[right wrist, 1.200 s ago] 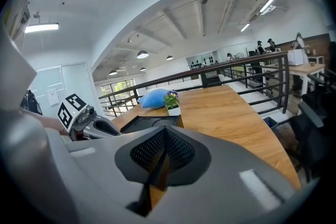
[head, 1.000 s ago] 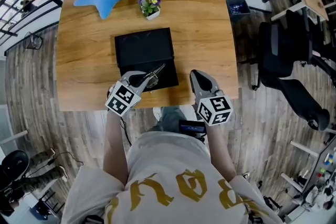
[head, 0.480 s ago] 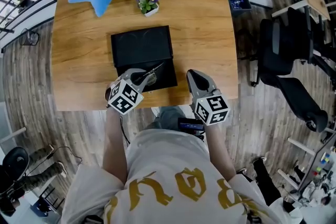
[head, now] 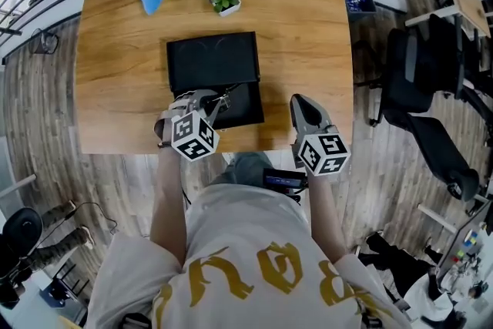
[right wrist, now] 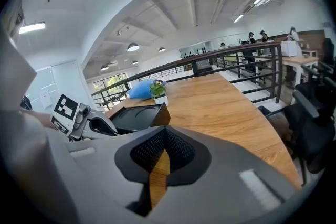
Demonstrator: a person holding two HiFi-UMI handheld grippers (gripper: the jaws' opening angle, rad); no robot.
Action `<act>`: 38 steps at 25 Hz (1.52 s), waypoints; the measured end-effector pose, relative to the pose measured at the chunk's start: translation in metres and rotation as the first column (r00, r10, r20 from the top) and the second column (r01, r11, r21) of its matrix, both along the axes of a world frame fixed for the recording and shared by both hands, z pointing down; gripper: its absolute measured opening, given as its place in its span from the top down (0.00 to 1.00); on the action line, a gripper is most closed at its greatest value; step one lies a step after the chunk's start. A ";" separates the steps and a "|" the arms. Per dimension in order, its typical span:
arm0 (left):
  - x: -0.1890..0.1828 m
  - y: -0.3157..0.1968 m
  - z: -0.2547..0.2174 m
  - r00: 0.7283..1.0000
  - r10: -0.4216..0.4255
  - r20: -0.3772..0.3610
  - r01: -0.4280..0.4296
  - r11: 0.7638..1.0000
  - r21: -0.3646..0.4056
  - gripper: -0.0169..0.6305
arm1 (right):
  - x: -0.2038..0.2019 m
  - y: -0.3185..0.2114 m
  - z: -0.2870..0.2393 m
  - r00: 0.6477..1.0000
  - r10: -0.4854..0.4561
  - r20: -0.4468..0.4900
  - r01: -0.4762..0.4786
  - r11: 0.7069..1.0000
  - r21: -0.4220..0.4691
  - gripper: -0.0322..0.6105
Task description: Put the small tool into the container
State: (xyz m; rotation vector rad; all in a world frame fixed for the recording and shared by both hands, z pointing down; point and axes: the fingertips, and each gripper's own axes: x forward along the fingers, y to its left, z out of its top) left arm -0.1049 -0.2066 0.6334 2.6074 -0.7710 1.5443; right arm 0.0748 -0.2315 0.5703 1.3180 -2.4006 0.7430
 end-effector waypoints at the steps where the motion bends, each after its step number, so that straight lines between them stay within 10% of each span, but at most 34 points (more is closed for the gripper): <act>1: 0.001 -0.001 0.001 1.000 0.011 0.011 -0.011 1.000 0.001 0.94 | 0.002 -0.001 0.001 1.000 0.006 0.002 -0.006 1.000 -0.004 0.91; 9: 0.006 0.013 0.020 0.985 0.128 0.114 -0.117 0.989 -0.095 0.85 | -0.003 0.005 0.001 1.000 0.001 0.011 -0.001 1.000 -0.012 0.91; 22: 0.005 0.010 0.026 0.994 0.024 0.106 -0.004 0.984 -0.181 0.78 | 0.003 0.007 -0.023 1.000 0.003 0.024 -0.004 1.000 0.021 0.91; 30: -0.002 0.017 -0.017 0.955 -0.226 -0.193 0.185 0.961 -0.207 0.75 | -0.012 0.015 -0.055 0.999 -0.037 0.022 0.035 0.995 0.097 0.91; 38: 0.011 0.025 -0.092 0.794 -0.330 -0.511 0.325 0.940 -0.102 0.95 | -0.025 0.040 -0.082 0.999 -0.029 -0.014 0.031 0.985 0.171 0.91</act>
